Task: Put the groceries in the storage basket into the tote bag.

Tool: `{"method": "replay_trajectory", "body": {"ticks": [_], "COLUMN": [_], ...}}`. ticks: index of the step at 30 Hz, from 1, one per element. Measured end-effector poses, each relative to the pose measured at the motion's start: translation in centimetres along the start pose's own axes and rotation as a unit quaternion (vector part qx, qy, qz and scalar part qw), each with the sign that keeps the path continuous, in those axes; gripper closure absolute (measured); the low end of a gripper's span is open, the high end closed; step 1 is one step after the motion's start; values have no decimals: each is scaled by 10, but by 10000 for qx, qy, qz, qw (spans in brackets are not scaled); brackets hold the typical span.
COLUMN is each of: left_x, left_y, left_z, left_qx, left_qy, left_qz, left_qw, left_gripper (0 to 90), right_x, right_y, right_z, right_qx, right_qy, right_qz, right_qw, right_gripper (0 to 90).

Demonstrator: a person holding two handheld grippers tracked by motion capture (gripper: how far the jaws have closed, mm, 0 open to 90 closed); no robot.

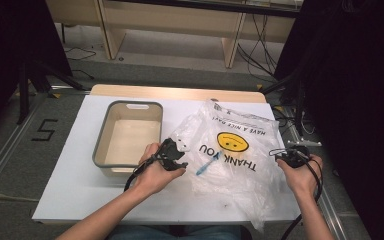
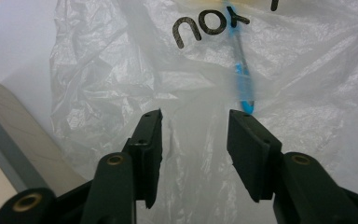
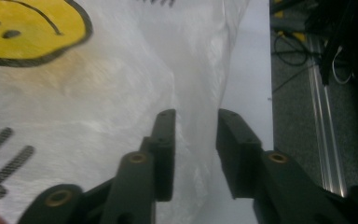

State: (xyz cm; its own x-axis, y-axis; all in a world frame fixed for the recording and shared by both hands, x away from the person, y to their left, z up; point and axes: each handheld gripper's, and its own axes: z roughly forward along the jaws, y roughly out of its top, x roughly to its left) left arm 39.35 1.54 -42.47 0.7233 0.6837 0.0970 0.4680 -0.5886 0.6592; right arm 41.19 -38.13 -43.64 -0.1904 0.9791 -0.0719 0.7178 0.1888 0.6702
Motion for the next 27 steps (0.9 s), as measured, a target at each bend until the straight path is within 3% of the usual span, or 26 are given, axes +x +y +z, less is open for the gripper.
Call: {"method": "replay_trajectory", "body": {"ticks": [3, 7, 10, 14, 27], "left_x": [-2, 0, 2, 3, 3], "left_y": [0, 0, 1, 0, 1], "left_z": [-2, -7, -10, -12, -10], "left_qx": [-72, -206, -237, -269, -231], "left_qy": [-6, -6, 9, -3, -68], "left_qz": [-49, -147, -157, -196, -236], "left_qw": [10000, 9997, 9996, 9994, 9994], "left_gripper": [492, 438, 422, 406, 404], "right_x": [6, 15, 22, 29, 27], "right_y": [-1, -5, -8, -12, -16], "right_z": [-10, -20, -24, -28, -29], "right_qx": [-243, -437, -444, -451, -435], "right_qy": [2, 213, 409, 451, 529], "right_qz": [-99, -153, -149, -119, -4], "right_qw": [9997, 9987, 9981, 9979, 9977], "right_gripper": [582, 551, 537, 526, 514]}}
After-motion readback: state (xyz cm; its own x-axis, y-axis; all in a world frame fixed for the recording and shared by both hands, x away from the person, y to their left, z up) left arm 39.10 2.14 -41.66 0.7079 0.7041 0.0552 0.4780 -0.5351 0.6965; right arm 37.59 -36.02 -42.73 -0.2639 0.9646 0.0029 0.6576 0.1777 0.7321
